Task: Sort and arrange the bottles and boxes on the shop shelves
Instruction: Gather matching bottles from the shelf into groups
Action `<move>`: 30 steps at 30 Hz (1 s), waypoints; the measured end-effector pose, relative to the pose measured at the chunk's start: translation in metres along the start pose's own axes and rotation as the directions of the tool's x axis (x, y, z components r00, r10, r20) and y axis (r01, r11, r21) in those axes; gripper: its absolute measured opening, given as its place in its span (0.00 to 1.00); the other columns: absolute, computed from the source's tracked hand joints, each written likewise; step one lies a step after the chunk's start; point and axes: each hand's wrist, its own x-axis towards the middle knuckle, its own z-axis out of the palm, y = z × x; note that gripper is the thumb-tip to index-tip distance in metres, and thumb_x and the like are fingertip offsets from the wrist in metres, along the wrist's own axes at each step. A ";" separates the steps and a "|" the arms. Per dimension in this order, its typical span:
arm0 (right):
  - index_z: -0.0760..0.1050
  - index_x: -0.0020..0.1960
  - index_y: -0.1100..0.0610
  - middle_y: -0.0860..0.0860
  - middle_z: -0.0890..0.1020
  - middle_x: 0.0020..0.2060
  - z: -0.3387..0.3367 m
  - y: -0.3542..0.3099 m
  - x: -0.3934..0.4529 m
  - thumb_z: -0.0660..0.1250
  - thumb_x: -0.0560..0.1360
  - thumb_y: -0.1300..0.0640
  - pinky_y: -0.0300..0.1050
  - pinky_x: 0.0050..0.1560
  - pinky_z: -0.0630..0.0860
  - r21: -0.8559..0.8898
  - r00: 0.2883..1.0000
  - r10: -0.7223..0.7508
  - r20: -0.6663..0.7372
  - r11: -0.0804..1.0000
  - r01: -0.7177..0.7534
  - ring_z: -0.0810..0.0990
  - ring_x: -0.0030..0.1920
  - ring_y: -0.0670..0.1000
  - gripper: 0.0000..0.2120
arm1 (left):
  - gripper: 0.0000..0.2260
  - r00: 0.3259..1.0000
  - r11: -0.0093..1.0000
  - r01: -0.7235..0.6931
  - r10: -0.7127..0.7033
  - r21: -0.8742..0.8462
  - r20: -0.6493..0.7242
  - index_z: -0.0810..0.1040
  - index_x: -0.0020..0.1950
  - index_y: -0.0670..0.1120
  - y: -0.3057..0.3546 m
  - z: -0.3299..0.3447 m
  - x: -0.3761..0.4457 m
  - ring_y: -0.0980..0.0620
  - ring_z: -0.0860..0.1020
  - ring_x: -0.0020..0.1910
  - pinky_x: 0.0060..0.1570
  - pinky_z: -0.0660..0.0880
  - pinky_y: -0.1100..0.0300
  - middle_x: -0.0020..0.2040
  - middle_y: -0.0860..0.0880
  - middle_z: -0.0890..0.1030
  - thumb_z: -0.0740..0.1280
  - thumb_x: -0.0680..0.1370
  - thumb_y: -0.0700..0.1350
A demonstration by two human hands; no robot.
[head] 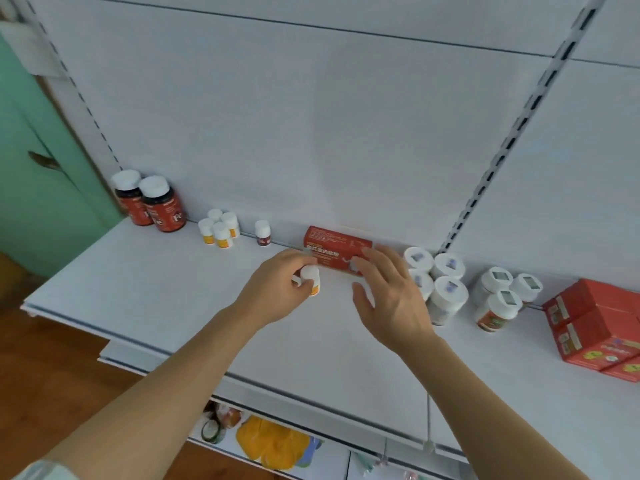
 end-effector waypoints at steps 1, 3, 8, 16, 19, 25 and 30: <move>0.77 0.62 0.63 0.60 0.78 0.61 0.009 -0.007 0.003 0.67 0.75 0.59 0.56 0.65 0.72 0.008 1.000 -0.005 0.012 1.000 0.004 0.72 0.67 0.62 0.17 | 0.16 1.000 0.999 0.002 -0.003 0.045 0.007 0.77 0.65 0.49 -0.010 -0.006 -0.001 0.54 0.78 0.54 0.56 0.77 0.55 0.60 0.54 0.78 0.69 0.76 0.45; 0.77 0.63 0.62 0.58 0.78 0.61 0.025 -0.021 0.010 0.67 0.75 0.59 0.56 0.65 0.73 0.027 0.999 -0.020 0.037 0.999 0.019 0.72 0.66 0.62 0.17 | 0.16 1.000 0.994 0.004 -0.004 0.111 0.004 0.77 0.64 0.50 -0.029 -0.020 -0.002 0.53 0.78 0.56 0.56 0.76 0.55 0.60 0.54 0.78 0.68 0.76 0.46; 0.76 0.63 0.61 0.58 0.78 0.61 0.069 -0.061 0.029 0.65 0.76 0.57 0.57 0.61 0.75 0.055 0.990 -0.048 0.133 0.998 0.041 0.72 0.66 0.62 0.16 | 0.13 0.999 0.971 -0.042 0.048 0.234 -0.021 0.79 0.61 0.50 -0.075 -0.061 0.002 0.53 0.75 0.58 0.51 0.70 0.61 0.57 0.54 0.79 0.69 0.76 0.47; 0.75 0.64 0.61 0.59 0.78 0.62 0.143 -0.130 0.066 0.66 0.76 0.56 0.58 0.60 0.76 0.020 0.978 0.063 0.198 0.997 -0.068 0.71 0.67 0.62 0.18 | 0.15 0.999 0.974 -0.034 0.028 0.224 0.026 0.78 0.63 0.52 -0.169 -0.128 0.013 0.52 0.76 0.57 0.54 0.74 0.56 0.59 0.55 0.79 0.68 0.77 0.47; 0.75 0.65 0.61 0.59 0.78 0.62 0.163 -0.149 0.076 0.67 0.76 0.56 0.57 0.61 0.76 -0.017 0.972 0.134 0.191 0.991 -0.133 0.71 0.68 0.62 0.19 | 0.13 0.999 0.981 -0.040 0.035 0.189 0.030 0.78 0.62 0.50 -0.190 -0.140 0.020 0.51 0.77 0.53 0.51 0.74 0.57 0.59 0.53 0.79 0.68 0.77 0.44; 0.75 0.65 0.61 0.59 0.77 0.63 0.178 -0.171 0.082 0.68 0.76 0.56 0.57 0.62 0.76 -0.076 0.958 0.223 0.178 0.974 -0.213 0.71 0.68 0.62 0.19 | 0.14 0.992 0.975 -0.122 0.115 0.187 0.049 0.78 0.63 0.46 -0.211 -0.144 0.032 0.49 0.77 0.57 0.52 0.74 0.56 0.62 0.50 0.78 0.67 0.77 0.42; 0.75 0.65 0.61 0.58 0.77 0.63 0.179 -0.171 0.084 0.68 0.75 0.56 0.56 0.61 0.76 -0.109 0.946 0.279 0.167 0.958 -0.264 0.71 0.68 0.61 0.20 | 0.13 0.979 0.966 -0.205 0.202 0.157 0.033 0.79 0.60 0.46 -0.222 -0.142 0.034 0.48 0.78 0.53 0.46 0.76 0.53 0.58 0.51 0.77 0.68 0.76 0.39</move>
